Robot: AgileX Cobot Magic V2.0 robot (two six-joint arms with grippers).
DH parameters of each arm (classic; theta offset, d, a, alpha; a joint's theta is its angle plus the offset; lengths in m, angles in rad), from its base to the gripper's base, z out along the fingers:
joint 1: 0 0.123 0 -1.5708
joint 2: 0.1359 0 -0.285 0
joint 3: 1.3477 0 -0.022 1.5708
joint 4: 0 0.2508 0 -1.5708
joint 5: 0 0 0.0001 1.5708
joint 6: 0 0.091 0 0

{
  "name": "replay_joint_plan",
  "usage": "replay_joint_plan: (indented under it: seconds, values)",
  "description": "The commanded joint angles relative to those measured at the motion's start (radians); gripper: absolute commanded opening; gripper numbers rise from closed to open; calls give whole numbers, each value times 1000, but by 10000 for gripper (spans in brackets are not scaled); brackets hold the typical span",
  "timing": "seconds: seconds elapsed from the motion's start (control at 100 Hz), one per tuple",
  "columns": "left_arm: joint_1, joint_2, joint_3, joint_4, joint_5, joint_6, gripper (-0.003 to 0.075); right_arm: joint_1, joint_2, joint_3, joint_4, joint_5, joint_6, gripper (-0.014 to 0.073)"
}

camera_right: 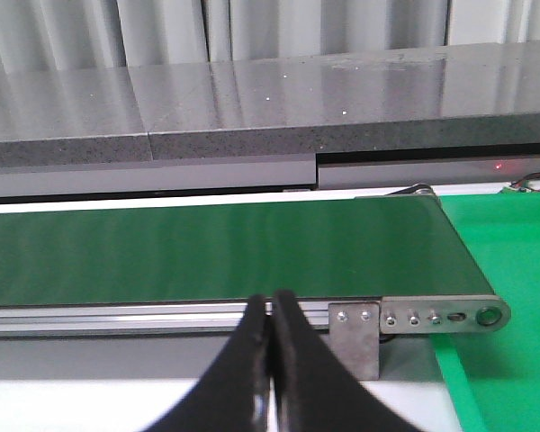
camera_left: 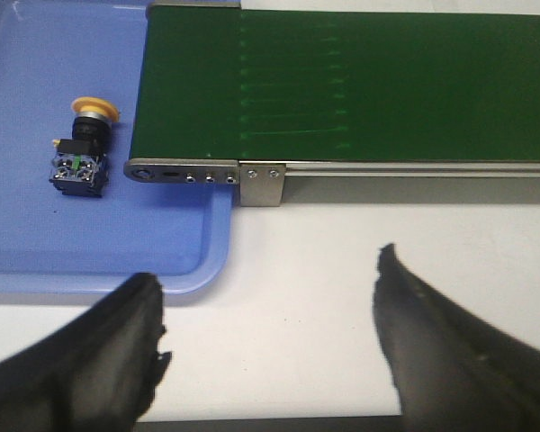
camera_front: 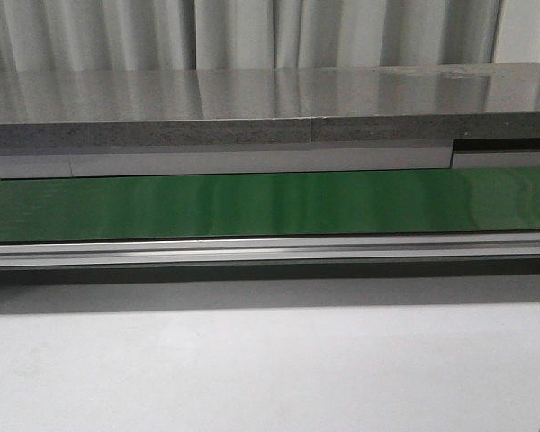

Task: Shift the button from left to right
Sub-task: 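Grasp the yellow-capped button with the left gripper and lift it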

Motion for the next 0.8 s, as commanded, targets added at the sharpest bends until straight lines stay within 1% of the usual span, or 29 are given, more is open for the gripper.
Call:
replay_joint_plan:
  seconds: [0.0, 0.19, 0.37, 0.53, 0.79]
  values:
    - [-5, 8, -36, -1, -54, -5, 578, -1, -20, -17, -5, -82, -2, -89]
    - [-5, 33, -47, -1, -33, -5, 579, -1, -20, -17, -5, -82, -2, -89]
    - [12, 151, -143, 37, -15, -7, 579, -1, -20, -17, -5, -82, -2, -89]
    - [109, 307, -266, 50, -32, -5, 579, -1, -20, -17, -5, -82, -2, -89]
    - [287, 609, -459, 47, -50, 47, 579, -1, -20, -17, -5, -82, -2, -89]
